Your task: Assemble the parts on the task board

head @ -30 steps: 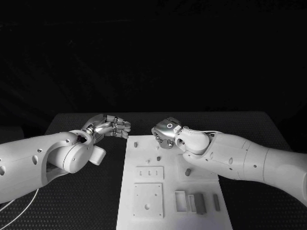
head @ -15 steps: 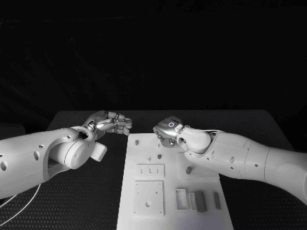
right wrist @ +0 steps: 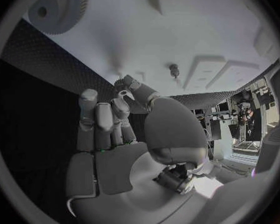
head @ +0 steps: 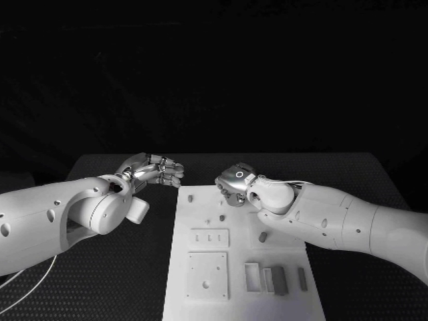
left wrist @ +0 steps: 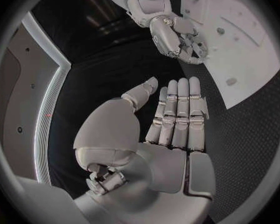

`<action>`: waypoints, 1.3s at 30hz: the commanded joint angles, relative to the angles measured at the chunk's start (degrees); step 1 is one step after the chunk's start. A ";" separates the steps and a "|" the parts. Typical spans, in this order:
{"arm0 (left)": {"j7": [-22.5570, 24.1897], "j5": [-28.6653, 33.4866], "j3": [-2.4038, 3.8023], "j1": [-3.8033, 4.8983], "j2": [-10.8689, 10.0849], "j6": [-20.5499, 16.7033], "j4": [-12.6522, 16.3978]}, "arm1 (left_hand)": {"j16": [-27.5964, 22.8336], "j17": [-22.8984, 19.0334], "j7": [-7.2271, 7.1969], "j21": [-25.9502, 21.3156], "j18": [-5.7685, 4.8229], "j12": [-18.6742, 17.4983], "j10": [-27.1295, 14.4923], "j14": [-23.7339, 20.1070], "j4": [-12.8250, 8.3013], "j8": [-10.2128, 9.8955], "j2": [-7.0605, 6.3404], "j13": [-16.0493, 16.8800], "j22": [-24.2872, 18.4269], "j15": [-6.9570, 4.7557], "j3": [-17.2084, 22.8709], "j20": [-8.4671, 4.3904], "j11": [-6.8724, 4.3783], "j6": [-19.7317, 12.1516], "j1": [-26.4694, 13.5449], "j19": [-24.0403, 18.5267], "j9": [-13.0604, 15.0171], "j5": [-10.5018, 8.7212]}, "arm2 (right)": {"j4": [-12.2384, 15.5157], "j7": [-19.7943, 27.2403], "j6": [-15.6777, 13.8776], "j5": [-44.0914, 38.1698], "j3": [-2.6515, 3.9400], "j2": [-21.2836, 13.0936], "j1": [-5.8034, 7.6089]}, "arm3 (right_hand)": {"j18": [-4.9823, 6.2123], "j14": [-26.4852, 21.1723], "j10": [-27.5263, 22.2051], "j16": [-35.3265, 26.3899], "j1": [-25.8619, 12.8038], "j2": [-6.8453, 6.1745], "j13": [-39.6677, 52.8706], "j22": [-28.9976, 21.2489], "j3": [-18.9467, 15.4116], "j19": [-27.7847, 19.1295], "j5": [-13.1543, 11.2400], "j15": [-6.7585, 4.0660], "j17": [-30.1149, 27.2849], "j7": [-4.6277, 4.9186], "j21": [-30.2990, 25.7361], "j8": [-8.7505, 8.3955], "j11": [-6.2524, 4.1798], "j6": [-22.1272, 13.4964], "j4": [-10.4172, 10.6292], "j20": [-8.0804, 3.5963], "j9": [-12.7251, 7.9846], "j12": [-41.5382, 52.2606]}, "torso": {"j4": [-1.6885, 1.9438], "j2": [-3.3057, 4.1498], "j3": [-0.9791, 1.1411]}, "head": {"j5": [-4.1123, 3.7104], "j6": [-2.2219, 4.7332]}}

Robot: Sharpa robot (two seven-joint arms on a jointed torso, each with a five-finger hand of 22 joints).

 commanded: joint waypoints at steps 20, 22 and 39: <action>0.54 -0.17 0.07 0.56 0.20 0.61 0.16 | -0.45 0.18 0.09 -0.41 -0.18 -0.34 0.01 -0.21 -0.26 -0.27 0.02 0.05 0.12 0.12 0.40 0.00 0.54 -0.23 -0.42 -0.36 0.07 0.07 | -0.58 -0.10 0.46 -0.85 0.00 0.80 -0.14 | 1.76 1.45 -3.13 0.29 -0.07 -0.36 -0.18 0.84 0.20 -0.56 0.02 -1.32 -0.30 -0.92 -0.08 0.08 -2.30 8.57 -0.22 -0.87 0.07 0.00 | 0.09 0.16 -0.01 | -0.01 -0.15; 0.52 -0.17 0.07 0.60 0.19 0.61 0.16 | -0.46 0.19 0.09 -0.41 -0.18 -0.35 0.02 -0.21 -0.27 -0.27 0.01 0.05 0.13 0.12 0.41 0.01 0.54 -0.23 -0.41 -0.36 0.07 0.06 | -0.82 -0.05 0.58 -0.89 0.00 0.88 -0.14 | 1.76 1.45 -3.13 0.29 -0.06 -0.35 -0.19 0.84 0.20 -0.56 0.02 -1.32 -0.31 -0.92 -0.09 0.08 -2.31 8.57 -0.23 -0.87 0.07 0.00 | 0.06 0.16 -0.02 | -0.02 -0.15; 0.40 -0.18 0.06 0.74 0.24 0.81 0.20 | -0.55 0.29 0.11 -0.43 -0.18 -0.44 0.03 -0.22 -0.31 -0.30 -0.09 0.07 0.18 0.14 0.40 0.03 0.55 -0.25 -0.44 -0.39 0.10 0.05 | -2.25 0.75 1.48 -0.55 -0.01 1.49 -0.15 | 1.76 1.31 -3.10 0.28 -0.09 -0.39 -0.29 0.83 0.22 -0.56 0.02 -1.31 -0.61 -0.91 -0.13 0.01 -2.30 8.57 -0.22 -0.87 0.07 -0.02 | 0.00 0.14 0.00 | 0.03 -0.25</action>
